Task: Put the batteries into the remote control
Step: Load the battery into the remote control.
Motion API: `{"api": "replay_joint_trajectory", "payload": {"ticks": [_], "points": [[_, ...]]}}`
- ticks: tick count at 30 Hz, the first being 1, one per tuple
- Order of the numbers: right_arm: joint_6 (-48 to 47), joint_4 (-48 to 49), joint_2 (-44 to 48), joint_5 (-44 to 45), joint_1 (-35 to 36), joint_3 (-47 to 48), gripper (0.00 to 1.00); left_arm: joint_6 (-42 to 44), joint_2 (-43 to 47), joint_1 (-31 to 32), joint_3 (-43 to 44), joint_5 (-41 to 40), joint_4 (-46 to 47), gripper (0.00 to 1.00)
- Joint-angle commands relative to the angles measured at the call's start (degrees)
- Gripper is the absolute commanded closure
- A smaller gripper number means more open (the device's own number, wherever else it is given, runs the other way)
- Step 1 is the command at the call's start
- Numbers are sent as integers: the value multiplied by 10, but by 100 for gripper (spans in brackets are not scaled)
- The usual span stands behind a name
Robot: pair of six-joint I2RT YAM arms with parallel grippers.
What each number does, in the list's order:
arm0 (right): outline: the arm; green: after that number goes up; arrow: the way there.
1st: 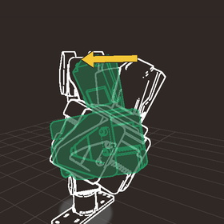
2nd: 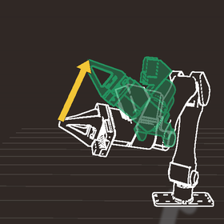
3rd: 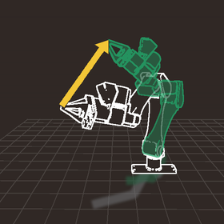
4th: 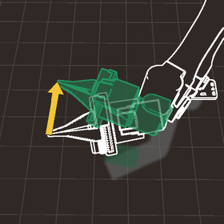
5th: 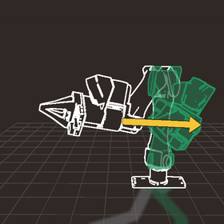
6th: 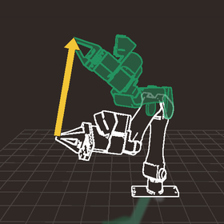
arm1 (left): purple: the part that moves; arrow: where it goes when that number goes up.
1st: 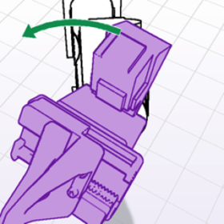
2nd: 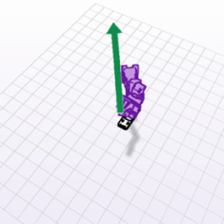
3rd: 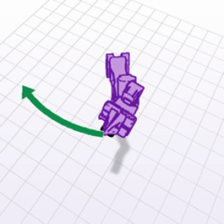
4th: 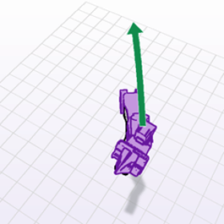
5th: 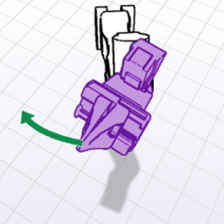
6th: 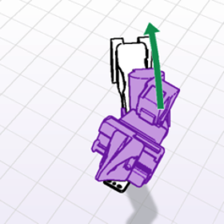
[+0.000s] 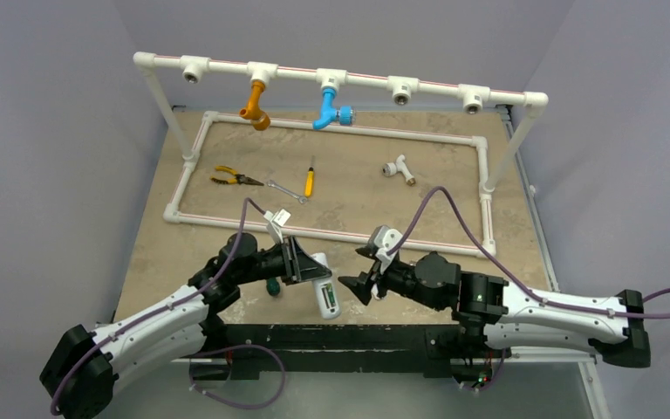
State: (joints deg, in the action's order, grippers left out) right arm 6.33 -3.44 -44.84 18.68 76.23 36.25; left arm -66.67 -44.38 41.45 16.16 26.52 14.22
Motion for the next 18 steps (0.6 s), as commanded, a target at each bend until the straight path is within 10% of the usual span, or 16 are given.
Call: {"api": "replay_joint_trajectory", "payload": {"ticks": [1, 18], "points": [[-50, 32, 60, -78, 2, -25, 33, 27, -22, 17, 26, 49, 64, 100], [-182, 165, 33, -266, 2, -95, 42, 41, -38, 35, 40, 59, 81, 100]]}}
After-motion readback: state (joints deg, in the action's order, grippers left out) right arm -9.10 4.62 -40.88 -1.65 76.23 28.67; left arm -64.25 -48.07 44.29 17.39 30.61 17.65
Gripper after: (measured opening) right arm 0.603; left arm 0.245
